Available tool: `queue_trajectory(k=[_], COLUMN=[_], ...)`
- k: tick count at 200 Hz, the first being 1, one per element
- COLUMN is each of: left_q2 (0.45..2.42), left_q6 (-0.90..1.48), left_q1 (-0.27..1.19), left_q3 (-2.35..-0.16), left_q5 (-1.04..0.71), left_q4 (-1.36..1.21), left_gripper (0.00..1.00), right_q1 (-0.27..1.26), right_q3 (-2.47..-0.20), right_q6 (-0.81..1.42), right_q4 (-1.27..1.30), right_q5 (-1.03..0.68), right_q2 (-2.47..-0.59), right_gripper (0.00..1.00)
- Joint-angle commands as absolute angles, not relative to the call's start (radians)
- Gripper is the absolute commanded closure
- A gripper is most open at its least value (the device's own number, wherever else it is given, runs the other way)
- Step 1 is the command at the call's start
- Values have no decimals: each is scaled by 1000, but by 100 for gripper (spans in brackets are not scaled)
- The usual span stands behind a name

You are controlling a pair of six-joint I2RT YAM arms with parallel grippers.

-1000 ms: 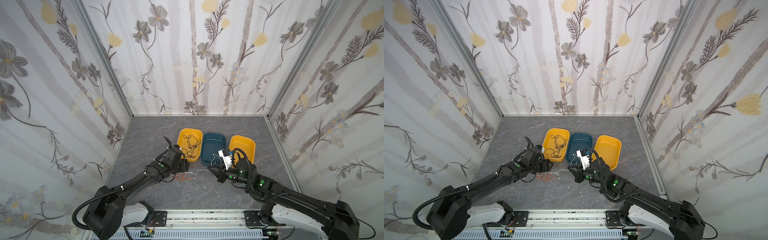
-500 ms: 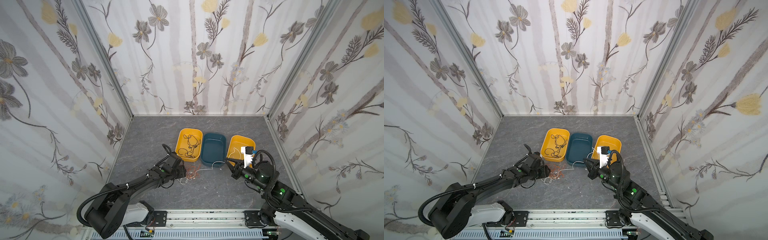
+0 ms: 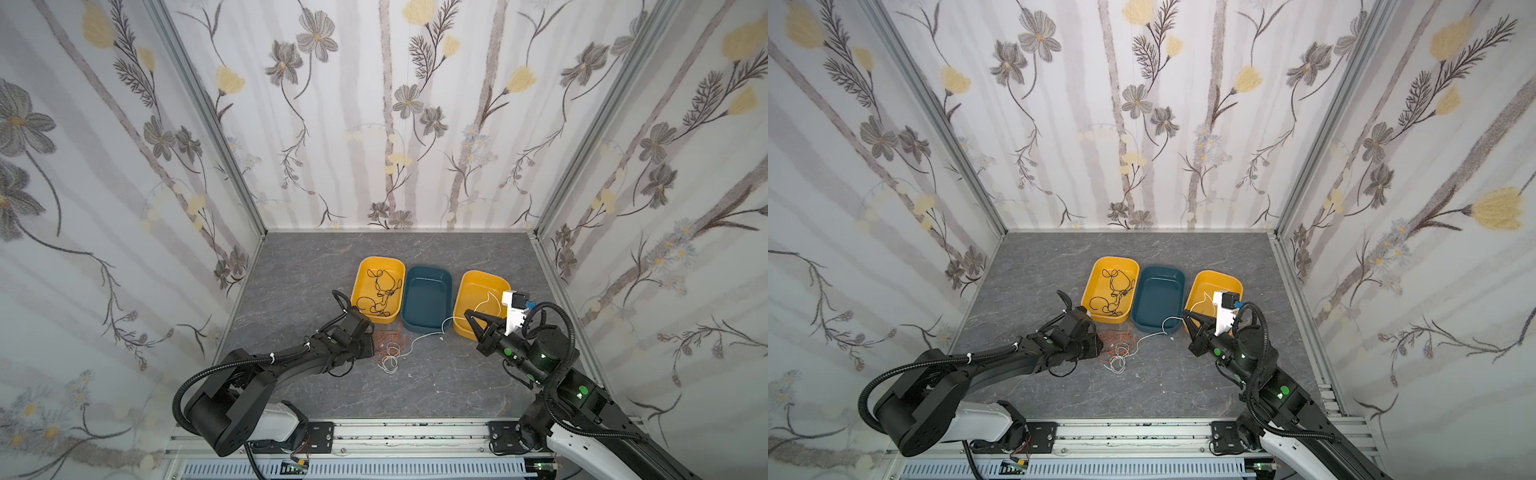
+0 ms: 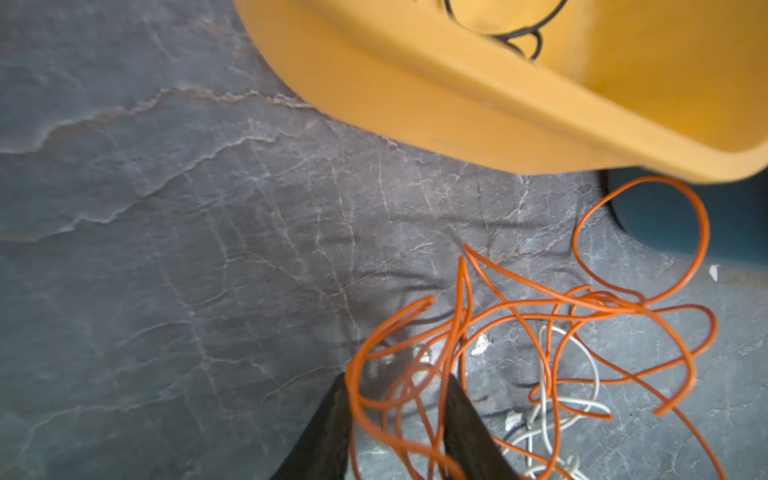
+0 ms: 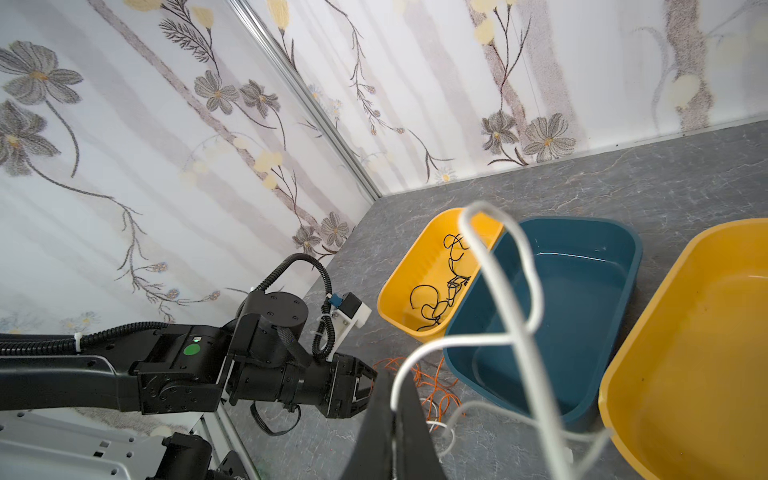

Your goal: Untangle the cables

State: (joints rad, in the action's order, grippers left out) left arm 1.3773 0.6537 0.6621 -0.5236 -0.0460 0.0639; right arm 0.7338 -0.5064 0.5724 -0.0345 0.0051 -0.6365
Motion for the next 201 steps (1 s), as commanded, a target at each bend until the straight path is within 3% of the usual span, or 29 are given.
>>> queue_trajectory(k=[1,53,81,108,149,179,201], left_q2=[1394,1354,1330,1301,1266,1287,1289], left_q6=[667,664,660,627,572,540,525], left_q1=[665,666,666,667,695,728,751], left_q3=[-528,-531,-530,-534,-573,-623,-649], left_q5=[-34,8,18,-81,-196,-175,-149], left_q4=[85,128,150,103,104,205,246], left_gripper=[71,92,95,95,83,56,48], right_q1=[735,729,722,720,719,720,719], right_q3=[-503,-544,-546,-554,-534,-530,-527], right_q6=[579,572,577,575,591,598,602], right_q4=[-23,-79,-92,-88,-41,-3,7], right_q5=[5,113,187,167,97,59,43], right_q2=[-637,-580,-533,-542,-602,-635,-649], right_gripper=[100,100,100,100,100,100,100])
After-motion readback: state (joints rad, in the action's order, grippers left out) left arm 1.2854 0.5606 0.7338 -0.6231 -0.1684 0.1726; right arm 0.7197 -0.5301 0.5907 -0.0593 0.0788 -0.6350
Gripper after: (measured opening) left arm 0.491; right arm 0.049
